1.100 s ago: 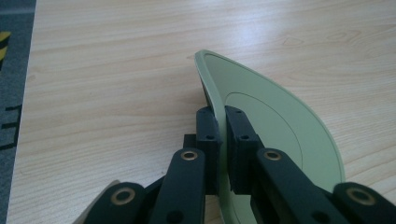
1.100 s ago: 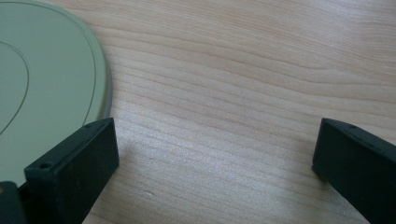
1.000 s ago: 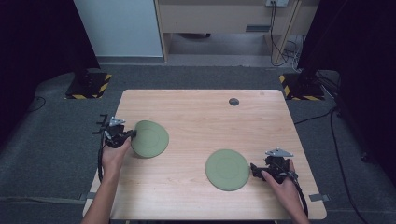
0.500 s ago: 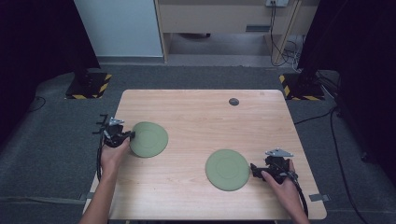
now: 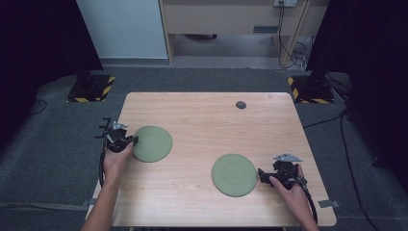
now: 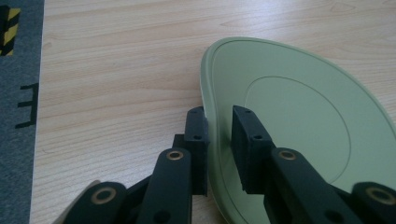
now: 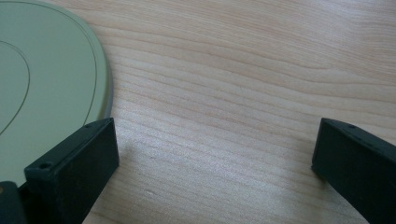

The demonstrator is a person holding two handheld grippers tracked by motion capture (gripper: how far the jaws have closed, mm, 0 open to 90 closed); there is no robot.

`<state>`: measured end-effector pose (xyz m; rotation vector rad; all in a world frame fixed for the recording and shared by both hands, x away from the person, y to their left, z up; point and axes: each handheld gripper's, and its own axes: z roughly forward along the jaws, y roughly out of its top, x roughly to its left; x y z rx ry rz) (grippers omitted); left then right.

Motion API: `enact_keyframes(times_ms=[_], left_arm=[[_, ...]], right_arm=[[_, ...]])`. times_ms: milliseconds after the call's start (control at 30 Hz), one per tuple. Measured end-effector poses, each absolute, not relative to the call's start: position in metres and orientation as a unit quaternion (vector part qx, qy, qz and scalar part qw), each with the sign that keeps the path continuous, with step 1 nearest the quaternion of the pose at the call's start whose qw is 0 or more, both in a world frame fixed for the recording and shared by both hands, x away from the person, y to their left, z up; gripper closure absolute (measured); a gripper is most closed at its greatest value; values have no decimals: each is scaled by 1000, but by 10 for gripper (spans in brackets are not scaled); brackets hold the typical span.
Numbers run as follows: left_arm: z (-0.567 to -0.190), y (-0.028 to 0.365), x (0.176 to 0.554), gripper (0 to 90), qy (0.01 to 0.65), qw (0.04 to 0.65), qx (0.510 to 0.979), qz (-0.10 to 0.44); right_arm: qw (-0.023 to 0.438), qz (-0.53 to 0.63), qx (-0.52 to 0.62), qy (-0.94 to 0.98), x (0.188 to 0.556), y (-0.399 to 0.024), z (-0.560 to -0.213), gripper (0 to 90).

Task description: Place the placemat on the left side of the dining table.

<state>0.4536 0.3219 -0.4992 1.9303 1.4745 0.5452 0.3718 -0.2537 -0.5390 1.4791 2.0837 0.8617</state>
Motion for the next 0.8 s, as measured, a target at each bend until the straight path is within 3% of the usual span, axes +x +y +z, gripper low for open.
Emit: enact_keyframes(times_ms=[200,333,400,500,567,700,800], left_arm=[[-502,326,456,739,571,325,728,196],[-501,329,456,668,571,318,727,211],[-499,330,457,581,572,317,724,218],[-497,330,460,330,570,322,725,216],[-495,329,461,238,565,329,725,218],[-493,326,463,97,563,343,724,203],[-490,320,462,43,555,344,731,199]], right_arm=[[220,312,535,754,372,-254,-539,8],[221,312,534,754,372,-254,-539,7],[221,312,535,754,372,-254,-539,7],[221,312,534,754,372,-254,-539,7],[221,312,535,754,372,-254,-539,7],[221,312,535,754,372,-254,-539,7],[220,312,535,754,372,-254,-539,8]])
